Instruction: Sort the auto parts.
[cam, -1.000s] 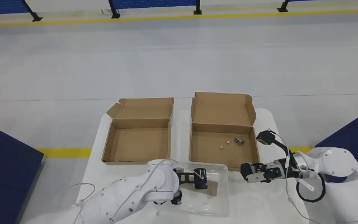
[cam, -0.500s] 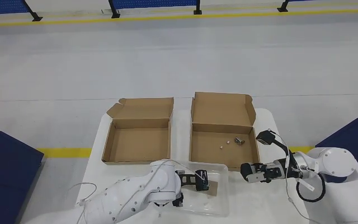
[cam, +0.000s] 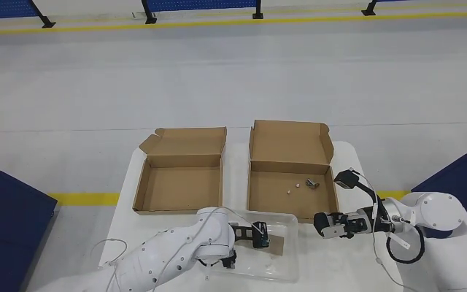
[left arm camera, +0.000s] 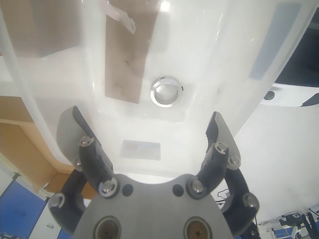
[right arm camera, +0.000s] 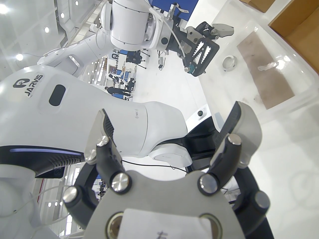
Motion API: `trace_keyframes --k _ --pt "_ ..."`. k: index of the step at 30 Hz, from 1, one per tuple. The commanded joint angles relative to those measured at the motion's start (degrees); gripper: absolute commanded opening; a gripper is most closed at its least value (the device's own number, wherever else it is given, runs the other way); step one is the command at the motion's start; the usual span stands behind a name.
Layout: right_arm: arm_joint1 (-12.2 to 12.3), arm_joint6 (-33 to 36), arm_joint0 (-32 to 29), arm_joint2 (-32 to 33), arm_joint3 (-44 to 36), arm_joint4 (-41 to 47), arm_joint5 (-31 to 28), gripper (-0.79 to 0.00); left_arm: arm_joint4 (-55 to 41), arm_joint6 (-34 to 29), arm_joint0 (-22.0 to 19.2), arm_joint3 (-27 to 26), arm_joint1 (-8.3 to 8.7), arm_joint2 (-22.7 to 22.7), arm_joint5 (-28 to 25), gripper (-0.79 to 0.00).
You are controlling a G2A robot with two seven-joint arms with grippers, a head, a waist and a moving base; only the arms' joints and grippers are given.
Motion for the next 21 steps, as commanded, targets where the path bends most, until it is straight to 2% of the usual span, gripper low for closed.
trace_keyframes --k 1,5,12,21 --pt "0.0 0.0 0.0 0.0 0.0 0.0 0.0 0.0 0.0 0.0 0.0 0.0 0.01 0.0 0.0 0.0" --pt "0.0 0.0 0.0 0.0 0.0 0.0 0.0 0.0 0.7 1.1 0.4 0.4 0.03 0.1 -0.1 0.0" --pt "0.0 0.0 0.0 0.0 0.0 0.0 0.0 0.0 1.2 5.8 1.0 4.6 -0.63 0.6 -3.0 0.0" --pt "0.0 0.0 0.0 0.0 0.0 0.0 0.0 0.0 2.5 7.4 1.3 5.4 -0.8 0.3 -1.4 0.0"
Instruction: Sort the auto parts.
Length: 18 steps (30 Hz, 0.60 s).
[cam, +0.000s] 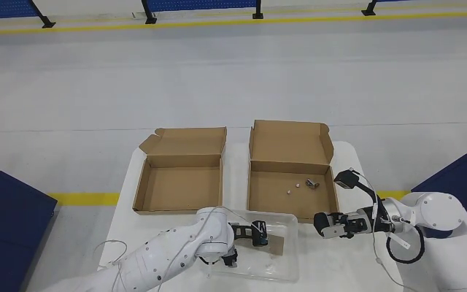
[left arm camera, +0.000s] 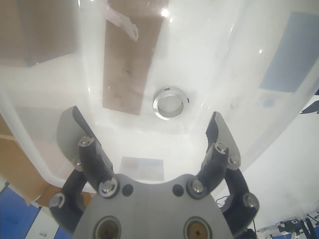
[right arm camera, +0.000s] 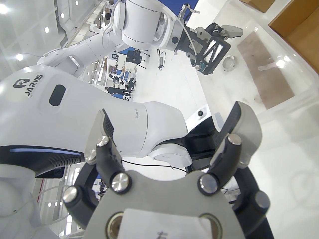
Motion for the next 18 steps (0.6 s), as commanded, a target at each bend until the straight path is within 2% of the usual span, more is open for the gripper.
trace_keyframes --k 1,8,9,11,13,16,18 --pt "0.0 0.0 0.0 0.0 0.0 0.0 0.0 0.0 0.8 1.5 0.6 0.5 0.05 0.0 0.2 0.0" --pt "0.0 0.0 0.0 0.0 0.0 0.0 0.0 0.0 1.3 2.2 1.4 2.3 -0.19 -0.1 -0.8 0.0" --pt "0.0 0.0 0.0 0.0 0.0 0.0 0.0 0.0 1.4 2.2 1.3 2.5 -0.27 -0.1 -0.8 -0.022" --pt "0.0 0.0 0.0 0.0 0.0 0.0 0.0 0.0 1.6 2.0 1.4 2.6 -0.38 -0.1 -0.8 -0.126" --pt "0.0 0.0 0.0 0.0 0.0 0.0 0.0 0.0 1.8 1.8 1.4 2.7 -0.45 -0.3 -0.6 -0.154" --pt "0.0 0.0 0.0 0.0 0.0 0.0 0.0 0.0 2.2 1.2 1.5 2.6 -0.51 -0.4 -0.2 -0.305" --pt "0.0 0.0 0.0 0.0 0.0 0.0 0.0 0.0 2.4 0.8 1.6 2.9 -0.57 -0.5 0.0 -0.323"
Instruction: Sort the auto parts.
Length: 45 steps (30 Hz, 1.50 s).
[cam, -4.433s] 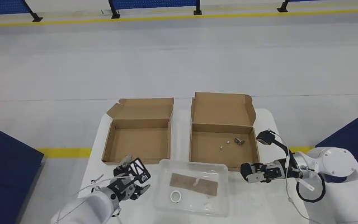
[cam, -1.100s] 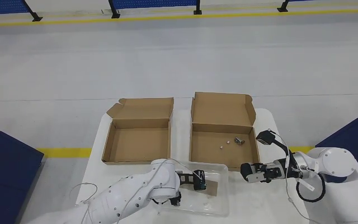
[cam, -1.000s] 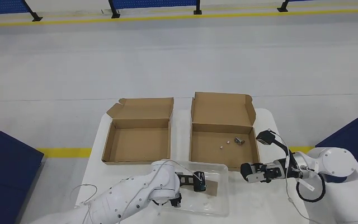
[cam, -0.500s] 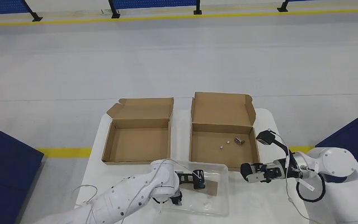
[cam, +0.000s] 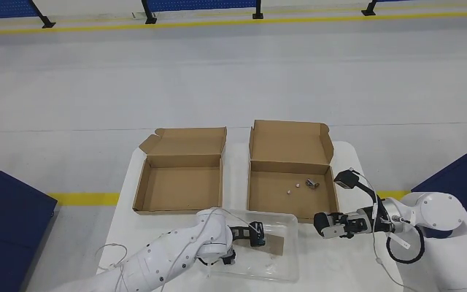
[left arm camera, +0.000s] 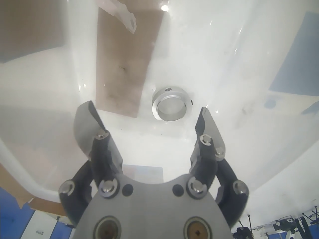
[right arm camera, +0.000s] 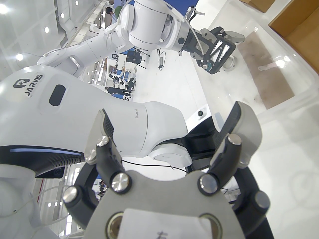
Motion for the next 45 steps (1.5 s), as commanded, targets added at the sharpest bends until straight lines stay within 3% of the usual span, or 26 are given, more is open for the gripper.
trace_keyframes --k 1,12,27,45 --pt "0.0 0.0 0.0 0.0 0.0 0.0 0.0 0.0 0.2 -0.6 -0.1 0.6 -0.09 -0.1 0.1 -0.348" --pt "0.0 0.0 0.0 0.0 0.0 0.0 0.0 0.0 0.6 -1.4 0.1 2.0 -1.2 0.4 0.5 -0.409" --pt "0.0 0.0 0.0 0.0 0.0 0.0 0.0 0.0 0.3 -1.3 -0.3 5.0 -2.63 0.6 -0.6 -0.566" --pt "0.0 0.0 0.0 0.0 0.0 0.0 0.0 0.0 1.4 -0.9 -0.4 6.0 -3.56 -0.4 -0.6 -0.61"
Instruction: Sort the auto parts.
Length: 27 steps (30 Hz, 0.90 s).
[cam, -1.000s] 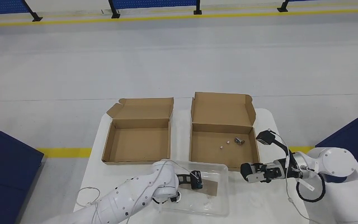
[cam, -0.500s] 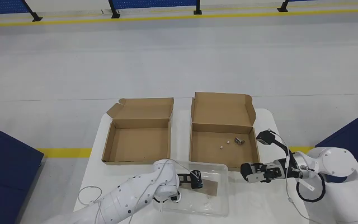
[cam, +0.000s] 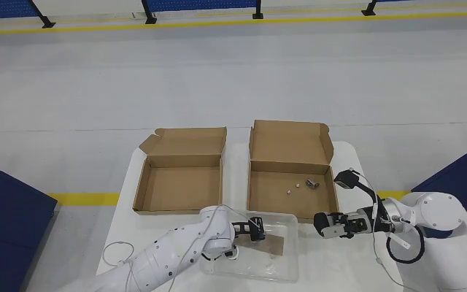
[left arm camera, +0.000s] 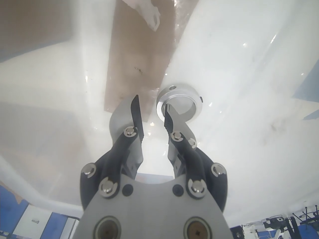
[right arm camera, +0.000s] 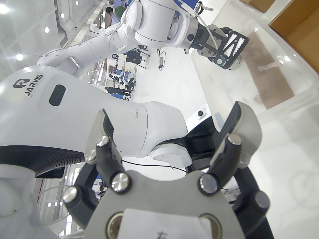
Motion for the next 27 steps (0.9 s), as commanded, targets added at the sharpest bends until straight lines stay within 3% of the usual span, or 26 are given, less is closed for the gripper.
trace_keyframes --k 1,27 --pt "0.0 0.0 0.0 0.0 0.0 0.0 0.0 0.0 -0.4 -0.9 0.0 0.1 -0.11 0.1 -0.3 -0.594" --pt "0.0 0.0 0.0 0.0 0.0 0.0 0.0 0.0 0.7 -1.0 -0.3 3.7 -2.38 0.6 0.0 -0.6"
